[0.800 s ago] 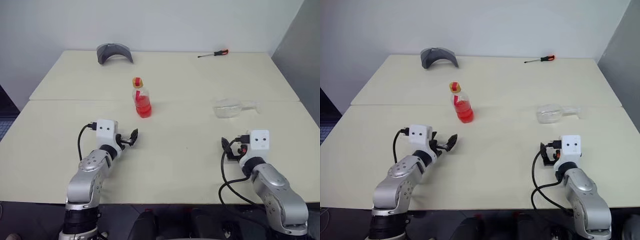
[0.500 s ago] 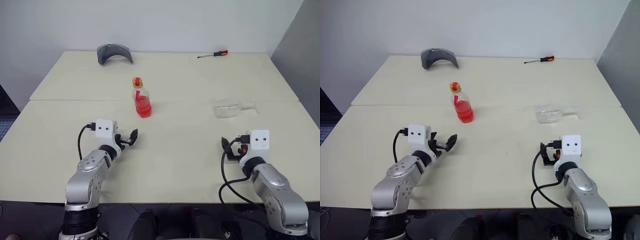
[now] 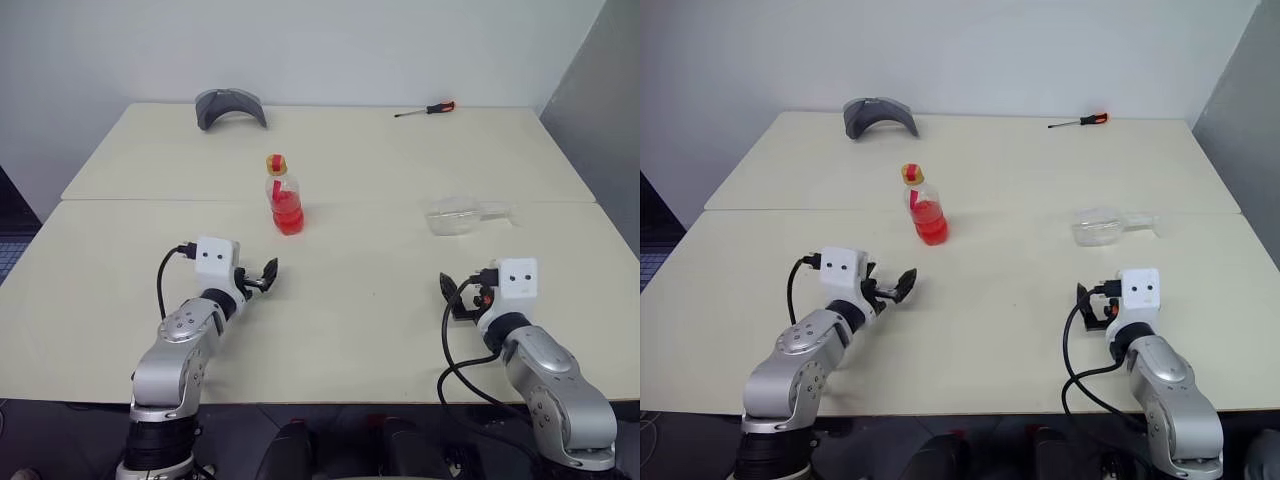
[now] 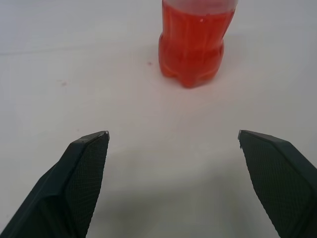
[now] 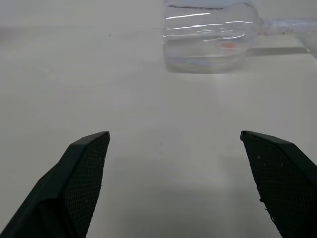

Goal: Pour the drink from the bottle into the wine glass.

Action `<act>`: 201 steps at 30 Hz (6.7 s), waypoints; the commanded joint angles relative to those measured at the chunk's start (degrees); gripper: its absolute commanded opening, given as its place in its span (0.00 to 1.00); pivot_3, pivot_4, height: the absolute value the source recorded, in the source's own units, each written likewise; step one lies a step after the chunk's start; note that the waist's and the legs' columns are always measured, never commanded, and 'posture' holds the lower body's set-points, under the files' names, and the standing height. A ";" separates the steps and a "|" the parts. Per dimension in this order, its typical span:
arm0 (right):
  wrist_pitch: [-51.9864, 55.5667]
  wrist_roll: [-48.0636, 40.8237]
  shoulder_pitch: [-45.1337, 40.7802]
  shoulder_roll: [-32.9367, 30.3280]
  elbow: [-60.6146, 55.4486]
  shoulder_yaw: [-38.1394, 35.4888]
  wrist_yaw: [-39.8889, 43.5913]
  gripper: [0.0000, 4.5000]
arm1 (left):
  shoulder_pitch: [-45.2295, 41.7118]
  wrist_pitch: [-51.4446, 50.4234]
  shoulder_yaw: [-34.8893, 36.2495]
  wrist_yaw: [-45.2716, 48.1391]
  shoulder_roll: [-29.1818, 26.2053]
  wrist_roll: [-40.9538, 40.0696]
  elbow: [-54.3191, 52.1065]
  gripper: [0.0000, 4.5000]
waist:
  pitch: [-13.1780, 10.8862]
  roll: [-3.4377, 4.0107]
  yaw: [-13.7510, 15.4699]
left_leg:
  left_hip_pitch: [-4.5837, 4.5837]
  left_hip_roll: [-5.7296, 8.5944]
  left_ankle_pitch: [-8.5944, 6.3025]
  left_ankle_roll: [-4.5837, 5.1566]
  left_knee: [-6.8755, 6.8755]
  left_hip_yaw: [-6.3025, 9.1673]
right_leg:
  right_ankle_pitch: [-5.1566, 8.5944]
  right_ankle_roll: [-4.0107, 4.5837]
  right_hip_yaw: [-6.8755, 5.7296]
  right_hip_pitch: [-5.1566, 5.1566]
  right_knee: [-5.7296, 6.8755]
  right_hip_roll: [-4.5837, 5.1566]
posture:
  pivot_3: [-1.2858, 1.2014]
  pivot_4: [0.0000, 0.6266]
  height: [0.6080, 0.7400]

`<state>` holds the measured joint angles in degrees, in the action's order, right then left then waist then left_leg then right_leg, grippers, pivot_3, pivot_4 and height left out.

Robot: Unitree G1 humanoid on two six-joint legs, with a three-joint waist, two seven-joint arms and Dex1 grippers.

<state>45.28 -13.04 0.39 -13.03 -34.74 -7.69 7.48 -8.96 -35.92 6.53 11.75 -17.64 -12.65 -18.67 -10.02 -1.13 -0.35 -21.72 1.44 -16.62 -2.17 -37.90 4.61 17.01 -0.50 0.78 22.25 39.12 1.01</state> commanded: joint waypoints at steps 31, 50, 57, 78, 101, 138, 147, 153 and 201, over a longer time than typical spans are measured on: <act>-7.93 -16.94 -14.13 -8.15 6.42 4.66 24.91 1.00 | -11.95 21.51 -3.96 1.46 3.26 6.45 18.35 0.99 | 0.00 -0.02 0.20 | -0.04 0.01 -0.06 0.17 -0.10 0.00 | -0.10 0.03 -0.03 -0.02 -0.02 -0.01 | 0.52 0.24 1.00; -8.80 -15.44 -15.86 -9.35 7.03 6.44 23.80 1.00 | -27.23 39.05 -3.40 3.59 6.57 6.95 45.76 0.99 | 0.00 -0.03 0.21 | -0.09 0.04 0.01 0.06 -0.16 -0.01 | -0.14 0.01 -0.04 0.01 -0.02 0.01 | 0.52 0.24 1.00; -8.41 -15.59 -15.60 -9.85 6.04 6.12 22.84 1.00 | -31.38 44.66 -2.68 2.95 6.91 7.33 55.19 0.99 | 0.01 -0.03 0.17 | -0.08 0.04 0.01 0.06 -0.17 -0.01 | -0.15 0.00 -0.04 0.02 0.00 0.01 | 0.52 0.24 1.00; -7.29 -16.41 -14.20 -11.32 3.73 5.24 21.18 1.00 | -41.36 54.94 0.31 4.54 6.60 6.85 75.11 0.61 | 0.00 -0.04 0.09 | -0.10 0.08 0.04 0.04 -0.18 -0.02 | -0.16 -0.02 -0.04 0.04 0.00 0.01 | 0.52 0.24 1.00; -2.33 -13.98 -42.86 -4.85 22.36 9.14 17.38 1.00 | -33.59 22.29 -9.64 31.27 1.39 -0.45 34.72 0.48 | 0.00 -0.03 -1.38 | -0.28 0.09 0.07 0.01 -0.22 -0.12 | -0.14 0.03 0.11 0.44 0.43 0.03 | 0.52 0.24 1.00; 4.35 -25.59 -54.66 -1.58 32.63 6.96 33.55 0.28 | -31.81 18.07 -11.54 39.21 -0.70 -3.60 25.70 0.29 | 0.00 -0.02 -1.52 | -1.16 0.10 0.06 0.05 -0.89 -0.19 | -0.16 0.05 0.11 1.21 0.90 0.08 | 0.52 0.24 1.00; -0.83 -23.50 -65.22 -2.04 47.04 10.60 53.48 0.28 | -24.82 1.29 -9.74 41.29 -8.61 -14.67 0.88 0.28 | 0.00 0.00 -2.19 | -1.14 0.09 0.04 0.09 -0.86 -0.16 | -0.16 0.05 0.10 1.21 0.90 0.08 | 0.52 0.24 1.00; -3.85 -20.92 -69.95 -1.36 53.34 13.36 62.47 0.28 | -22.59 -6.53 -7.24 38.44 -11.49 -20.36 -7.93 0.28 | 0.00 0.00 -1.83 | -1.14 0.09 0.04 0.09 -0.89 -0.12 | -0.16 0.05 0.06 1.17 0.88 0.09 | 0.52 0.24 1.00; 7.43 -21.28 -59.61 0.80 30.38 4.70 23.82 0.91 | -30.89 8.10 -9.18 32.51 -5.13 -9.90 16.37 0.28 | 0.00 0.00 -1.53 | -1.20 0.12 0.06 0.05 -0.92 -0.20 | -0.18 0.07 0.11 1.26 0.91 0.12 | 0.52 0.24 1.00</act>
<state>53.70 -33.28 -57.25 -12.43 -3.35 -2.45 31.22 -38.75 -29.25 -4.13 44.36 -22.60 -22.20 0.08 -10.02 -1.13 -1.88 -22.92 1.56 -16.56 -2.12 -38.82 4.41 16.84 -0.43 0.88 23.51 40.03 1.13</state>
